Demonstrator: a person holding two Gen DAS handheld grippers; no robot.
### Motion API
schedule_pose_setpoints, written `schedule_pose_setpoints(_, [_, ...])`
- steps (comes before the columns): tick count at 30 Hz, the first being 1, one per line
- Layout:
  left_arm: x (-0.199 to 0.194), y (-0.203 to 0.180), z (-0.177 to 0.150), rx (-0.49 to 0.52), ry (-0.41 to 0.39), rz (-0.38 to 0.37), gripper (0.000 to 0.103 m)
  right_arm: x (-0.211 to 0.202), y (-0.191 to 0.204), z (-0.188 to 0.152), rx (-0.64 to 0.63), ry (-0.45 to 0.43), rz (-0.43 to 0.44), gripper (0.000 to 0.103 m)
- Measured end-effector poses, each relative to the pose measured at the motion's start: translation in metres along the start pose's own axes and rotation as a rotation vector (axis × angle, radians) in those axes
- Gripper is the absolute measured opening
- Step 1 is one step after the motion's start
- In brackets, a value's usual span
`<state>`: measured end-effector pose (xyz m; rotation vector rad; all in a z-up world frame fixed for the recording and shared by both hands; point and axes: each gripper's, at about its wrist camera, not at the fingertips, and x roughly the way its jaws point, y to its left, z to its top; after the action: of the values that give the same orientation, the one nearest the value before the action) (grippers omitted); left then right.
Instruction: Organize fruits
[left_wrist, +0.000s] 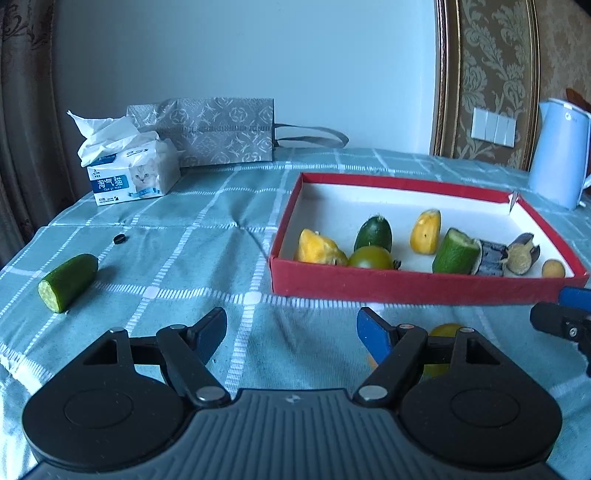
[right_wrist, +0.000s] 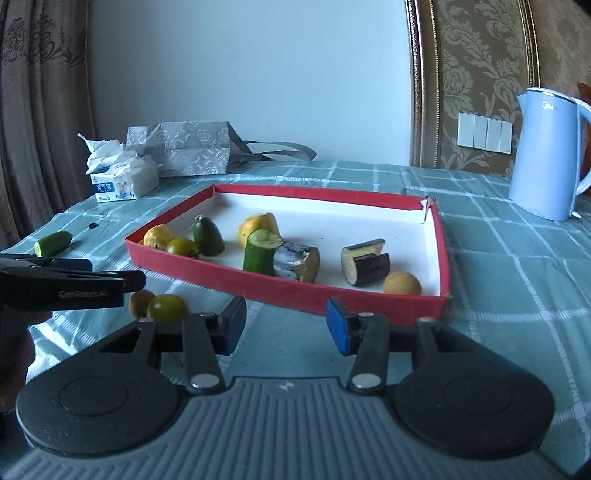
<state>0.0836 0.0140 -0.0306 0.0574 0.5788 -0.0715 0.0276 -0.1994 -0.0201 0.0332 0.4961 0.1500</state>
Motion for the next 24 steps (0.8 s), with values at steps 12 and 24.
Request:
schedule_pose_setpoints(12, [0.0005, -0.0110, -0.0037, 0.075, 0.009, 0.003, 0.082, -0.0020, -0.0007, 0.0002, 0.016, 0.004, 0.017, 0.049])
schedule_pose_setpoints(24, [0.0075, -0.0082, -0.0006, 0.039, 0.024, -0.020, 0.082, 0.0015, -0.0008, -0.0004, 0.030, 0.040, 0.072, 0.049])
